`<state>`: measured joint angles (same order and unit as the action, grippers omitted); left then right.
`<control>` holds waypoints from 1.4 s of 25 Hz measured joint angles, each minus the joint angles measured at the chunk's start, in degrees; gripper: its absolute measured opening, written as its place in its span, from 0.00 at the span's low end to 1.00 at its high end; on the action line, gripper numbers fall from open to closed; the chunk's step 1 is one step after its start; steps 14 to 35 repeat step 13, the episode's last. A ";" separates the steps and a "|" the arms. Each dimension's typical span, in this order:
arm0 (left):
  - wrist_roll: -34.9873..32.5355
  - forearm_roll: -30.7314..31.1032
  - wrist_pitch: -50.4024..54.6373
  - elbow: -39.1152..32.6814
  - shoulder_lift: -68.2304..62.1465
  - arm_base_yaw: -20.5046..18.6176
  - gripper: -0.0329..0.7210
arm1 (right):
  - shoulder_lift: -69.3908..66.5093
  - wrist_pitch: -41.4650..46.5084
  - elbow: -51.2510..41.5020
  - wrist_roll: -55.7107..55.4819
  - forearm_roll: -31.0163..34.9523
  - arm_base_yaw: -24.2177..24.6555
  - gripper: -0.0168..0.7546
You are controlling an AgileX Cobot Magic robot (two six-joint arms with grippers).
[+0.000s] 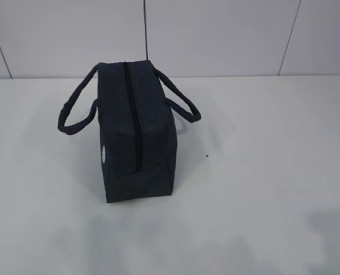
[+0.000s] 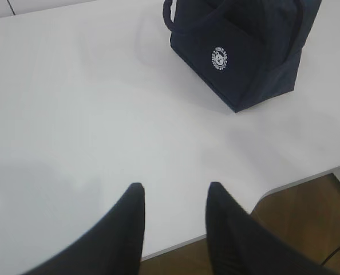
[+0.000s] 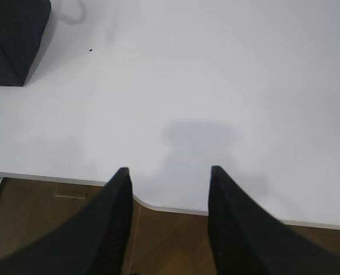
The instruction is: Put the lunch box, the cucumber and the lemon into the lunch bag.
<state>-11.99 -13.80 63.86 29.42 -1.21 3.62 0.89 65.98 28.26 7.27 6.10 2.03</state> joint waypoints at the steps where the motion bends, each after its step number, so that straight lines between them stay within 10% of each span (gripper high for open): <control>1: 0.00 0.00 0.00 0.00 0.00 0.00 0.36 | 0.00 0.00 0.00 0.00 0.00 0.00 0.45; 35: 0.00 0.00 0.00 0.00 0.00 0.00 0.36 | 0.00 0.00 0.00 0.04 0.00 0.00 0.45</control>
